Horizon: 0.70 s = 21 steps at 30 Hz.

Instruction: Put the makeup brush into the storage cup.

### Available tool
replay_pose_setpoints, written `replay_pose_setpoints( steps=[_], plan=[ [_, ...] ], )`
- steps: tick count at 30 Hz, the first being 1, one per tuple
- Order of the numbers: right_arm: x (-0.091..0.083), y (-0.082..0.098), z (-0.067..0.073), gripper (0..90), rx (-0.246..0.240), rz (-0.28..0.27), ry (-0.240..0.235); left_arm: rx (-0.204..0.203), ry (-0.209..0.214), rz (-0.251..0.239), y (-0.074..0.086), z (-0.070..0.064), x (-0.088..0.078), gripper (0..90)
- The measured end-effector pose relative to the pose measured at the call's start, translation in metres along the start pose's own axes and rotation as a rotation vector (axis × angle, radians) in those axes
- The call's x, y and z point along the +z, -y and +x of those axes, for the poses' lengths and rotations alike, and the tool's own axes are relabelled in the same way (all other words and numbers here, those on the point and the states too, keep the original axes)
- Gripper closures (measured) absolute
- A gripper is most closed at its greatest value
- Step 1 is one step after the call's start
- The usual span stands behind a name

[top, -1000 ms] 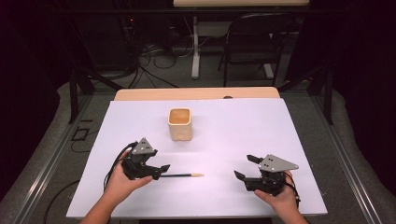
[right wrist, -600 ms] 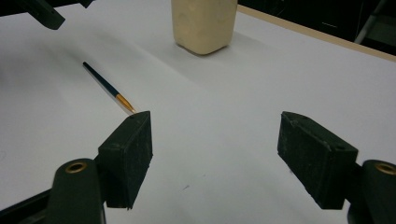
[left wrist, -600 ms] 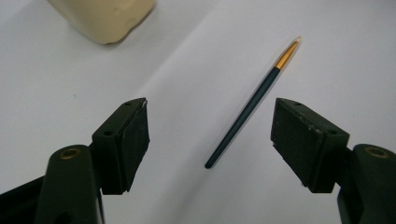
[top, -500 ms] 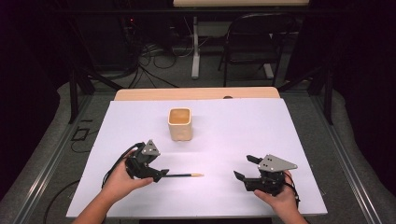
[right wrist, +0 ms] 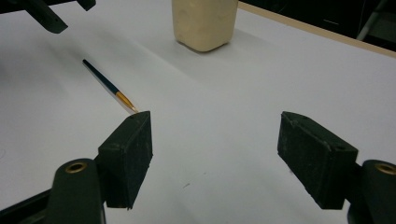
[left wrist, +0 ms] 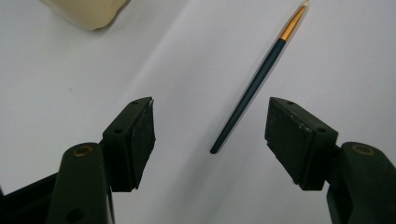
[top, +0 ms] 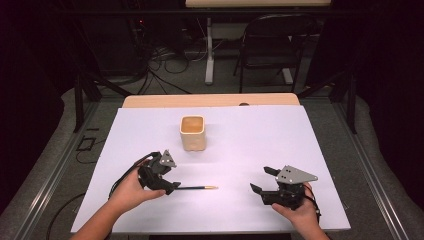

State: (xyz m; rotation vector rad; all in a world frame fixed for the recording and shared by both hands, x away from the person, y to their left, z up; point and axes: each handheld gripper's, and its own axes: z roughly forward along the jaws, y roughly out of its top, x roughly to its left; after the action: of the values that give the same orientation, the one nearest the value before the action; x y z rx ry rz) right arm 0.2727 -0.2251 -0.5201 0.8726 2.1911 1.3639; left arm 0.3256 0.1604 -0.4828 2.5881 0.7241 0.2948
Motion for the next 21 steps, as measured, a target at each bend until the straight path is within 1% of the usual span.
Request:
replay_pose_setpoints(
  steps=[3, 4, 5, 7, 9, 10, 13, 14, 16, 17, 18, 19, 20, 21],
  plan=[
    [0.000, 0.000, 0.000, 26.4, -0.001, 0.001, -0.001, 0.009, 0.002, 0.020, -0.001, 0.001, 0.001, 34.3],
    [0.000, 0.000, 0.000, 26.4, -0.001, 0.001, 0.002, 0.019, 0.004, 0.040, -0.002, 0.001, 0.002, 35.4],
    [0.000, 0.000, 0.000, 26.4, -0.001, 0.001, 0.002, 0.019, 0.004, 0.040, -0.002, 0.001, 0.002, 35.7],
    [0.000, 0.000, 0.000, 26.4, 0.000, 0.003, 0.000, 0.028, 0.005, 0.056, -0.003, 0.002, 0.003, 36.6],
    [0.001, 0.000, 0.000, 26.4, 0.000, 0.000, -0.001, 0.045, 0.002, 0.081, -0.005, 0.002, 0.004, 37.2],
    [0.001, 0.000, 0.000, 26.4, 0.000, 0.000, -0.001, 0.045, 0.002, 0.081, -0.005, 0.002, 0.004, 37.4],
    [0.001, 0.000, 0.000, 26.4, -0.001, 0.010, -0.003, 0.066, 0.004, 0.110, -0.007, 0.002, 0.005, 37.6],
    [0.001, 0.000, 0.000, 26.4, -0.001, 0.008, -0.002, 0.071, 0.004, 0.125, -0.008, 0.001, 0.006, 37.8],
    [0.001, 0.000, 0.000, 26.4, 0.000, 0.009, -0.002, 0.075, 0.005, 0.132, -0.009, 0.001, 0.007, 37.8],
    [0.001, 0.000, 0.000, 26.4, 0.000, 0.011, -0.001, 0.089, 0.011, 0.161, -0.011, 0.001, 0.008, 38.0],
    [0.001, 0.000, 0.000, 26.4, 0.000, 0.011, -0.002, 0.095, 0.010, 0.174, -0.012, 0.001, 0.009, 38.0],
    [0.001, 0.000, 0.000, 26.4, 0.000, 0.011, -0.002, 0.095, 0.010, 0.174, -0.012, 0.001, 0.009, 38.1],
    [0.001, 0.001, 0.000, 26.4, -0.001, 0.014, -0.005, 0.103, 0.012, 0.192, -0.013, 0.001, 0.011, 38.1],
    [0.001, 0.001, 0.000, 26.4, -0.002, 0.014, -0.006, 0.110, 0.009, 0.199, -0.014, 0.002, 0.012, 38.1]
  ],
)
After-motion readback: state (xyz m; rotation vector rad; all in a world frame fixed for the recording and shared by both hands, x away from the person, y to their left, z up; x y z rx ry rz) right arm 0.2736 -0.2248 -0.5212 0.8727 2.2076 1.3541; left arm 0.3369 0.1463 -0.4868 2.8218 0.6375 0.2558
